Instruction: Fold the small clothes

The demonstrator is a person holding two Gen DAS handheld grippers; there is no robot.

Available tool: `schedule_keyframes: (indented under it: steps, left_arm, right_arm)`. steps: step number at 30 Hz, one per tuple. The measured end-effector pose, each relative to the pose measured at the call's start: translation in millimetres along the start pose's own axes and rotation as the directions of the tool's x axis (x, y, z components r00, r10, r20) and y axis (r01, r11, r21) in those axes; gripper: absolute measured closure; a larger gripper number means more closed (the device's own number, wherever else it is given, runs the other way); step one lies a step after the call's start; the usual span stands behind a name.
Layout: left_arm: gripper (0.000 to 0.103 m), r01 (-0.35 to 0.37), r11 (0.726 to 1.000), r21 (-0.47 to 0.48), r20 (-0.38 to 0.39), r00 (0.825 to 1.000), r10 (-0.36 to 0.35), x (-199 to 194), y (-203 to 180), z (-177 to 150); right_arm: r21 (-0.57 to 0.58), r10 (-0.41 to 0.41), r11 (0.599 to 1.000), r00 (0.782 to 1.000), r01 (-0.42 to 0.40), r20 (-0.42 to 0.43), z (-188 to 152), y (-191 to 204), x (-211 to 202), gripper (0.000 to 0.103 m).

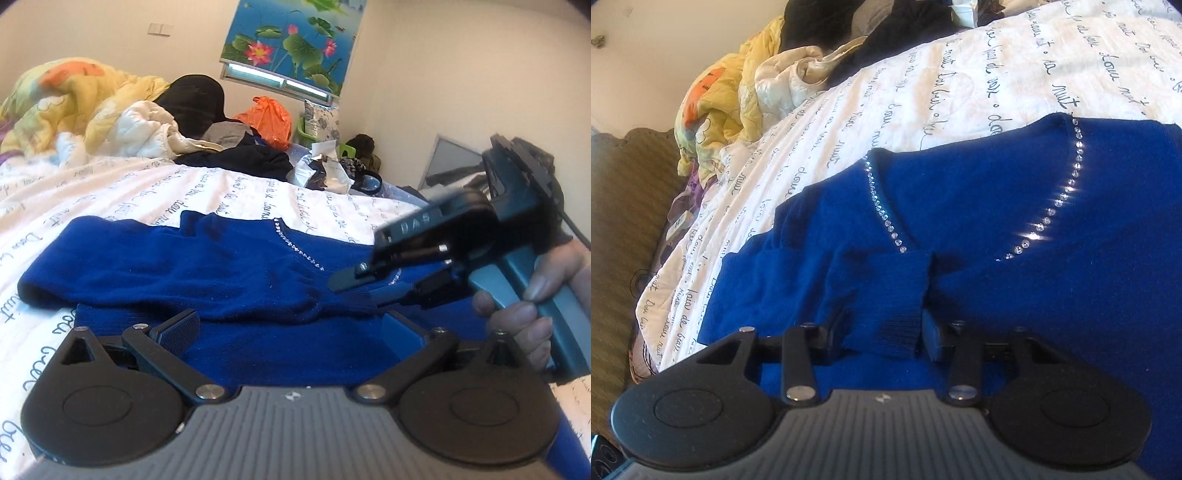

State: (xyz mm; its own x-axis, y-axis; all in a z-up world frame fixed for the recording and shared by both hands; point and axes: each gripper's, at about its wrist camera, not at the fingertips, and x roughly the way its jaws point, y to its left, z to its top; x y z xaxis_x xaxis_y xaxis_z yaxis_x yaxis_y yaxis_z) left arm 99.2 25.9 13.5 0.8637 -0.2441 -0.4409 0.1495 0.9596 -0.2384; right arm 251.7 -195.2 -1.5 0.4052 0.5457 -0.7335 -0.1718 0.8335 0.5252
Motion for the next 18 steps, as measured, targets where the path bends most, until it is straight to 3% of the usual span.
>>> schedule_keyframes:
  steps: [1,3,9,11,13,15,18]
  left_arm:
    - [0.0,-0.001,1.0,-0.006,-0.001,1.0,0.001,-0.2,0.9,-0.2]
    - [0.0,-0.004,1.0,-0.012,-0.004,1.0,0.004,-0.9,1.8,-0.6]
    - [0.0,0.002,1.0,0.006,0.004,1.0,-0.002,-1.9,-0.9,-2.3]
    - [0.0,0.005,1.0,0.01,0.014,1.0,-0.005,-3.2,-1.5,-3.3]
    - [0.0,0.006,1.0,0.013,0.018,1.0,-0.007,-3.6,-2.3,-3.4]
    - [0.0,0.008,1.0,0.013,0.016,1.0,-0.008,-2.6,-2.8,-3.1]
    - [0.0,0.004,1.0,0.01,0.009,1.0,-0.004,-0.9,-3.6,-2.5]
  right_arm:
    - [-0.004,-0.015,1.0,1.0,0.015,0.003,-0.2,0.0,0.5,0.088]
    - [-0.011,-0.003,1.0,1.0,0.003,0.02,0.1,-1.9,-3.6,0.096]
    - [-0.082,0.092,0.993,0.984,-0.08,0.156,17.0,-6.9,-80.1,0.099]
    - [-0.096,0.064,0.994,0.981,-0.047,0.185,18.8,-26.4,-109.3,0.099]
    - [-0.079,-0.03,0.996,0.981,0.045,0.19,16.8,-55.8,-126.6,0.099]
    - [0.02,-0.087,0.996,0.983,0.084,0.162,10.5,-96.5,-130.7,0.099]
    - [0.181,0.019,0.982,0.985,-0.051,0.174,-9.0,-129.4,-122.5,0.096]
